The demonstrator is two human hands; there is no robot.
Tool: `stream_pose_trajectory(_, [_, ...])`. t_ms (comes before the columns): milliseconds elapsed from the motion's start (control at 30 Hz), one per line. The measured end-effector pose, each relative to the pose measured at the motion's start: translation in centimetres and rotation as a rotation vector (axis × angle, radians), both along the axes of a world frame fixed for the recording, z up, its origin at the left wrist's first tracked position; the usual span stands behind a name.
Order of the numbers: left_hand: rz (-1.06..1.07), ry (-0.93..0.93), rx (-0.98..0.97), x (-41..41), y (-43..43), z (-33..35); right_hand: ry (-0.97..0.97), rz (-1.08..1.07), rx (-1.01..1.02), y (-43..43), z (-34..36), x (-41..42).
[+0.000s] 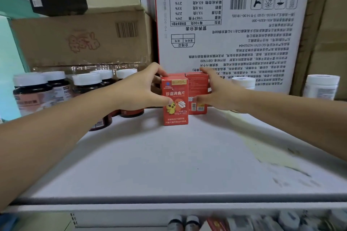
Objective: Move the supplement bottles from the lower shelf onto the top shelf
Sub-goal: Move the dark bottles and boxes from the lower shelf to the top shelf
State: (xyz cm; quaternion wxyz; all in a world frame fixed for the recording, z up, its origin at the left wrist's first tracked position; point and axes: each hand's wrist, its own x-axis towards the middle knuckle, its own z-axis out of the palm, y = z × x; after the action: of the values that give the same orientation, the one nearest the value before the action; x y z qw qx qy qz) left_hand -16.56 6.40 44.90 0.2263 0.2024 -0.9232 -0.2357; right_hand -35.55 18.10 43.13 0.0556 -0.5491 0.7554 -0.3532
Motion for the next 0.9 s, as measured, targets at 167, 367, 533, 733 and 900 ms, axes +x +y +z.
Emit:
stream_pose_trajectory(167, [-0.021, 0.036, 0.034, -1.0, 0.0, -0.3, -0.025, -0.003, 0.013, 0.2, -0.1, -0.7])
stream_pose_trajectory(367, [-0.026, 0.083, 0.024, -1.6, 0.1, -0.9, -0.004, -0.032, 0.005, -0.2, -0.5, -1.3])
stream_pose_trajectory(533, [-0.043, 0.125, 0.036, -1.7, -0.3, -1.6, 0.021, -0.052, 0.005, -0.9, -1.1, -2.0])
stream_pose_trajectory(733, [0.009, 0.078, 0.041, -1.6, 0.0, -2.1, 0.039, -0.041, 0.053, -0.3, -1.1, -1.5])
stream_pose_trajectory(900, [0.116, -0.412, -0.154, 0.3, 1.2, -1.1, 0.265, -0.114, 0.362, 2.9, -0.2, 0.6])
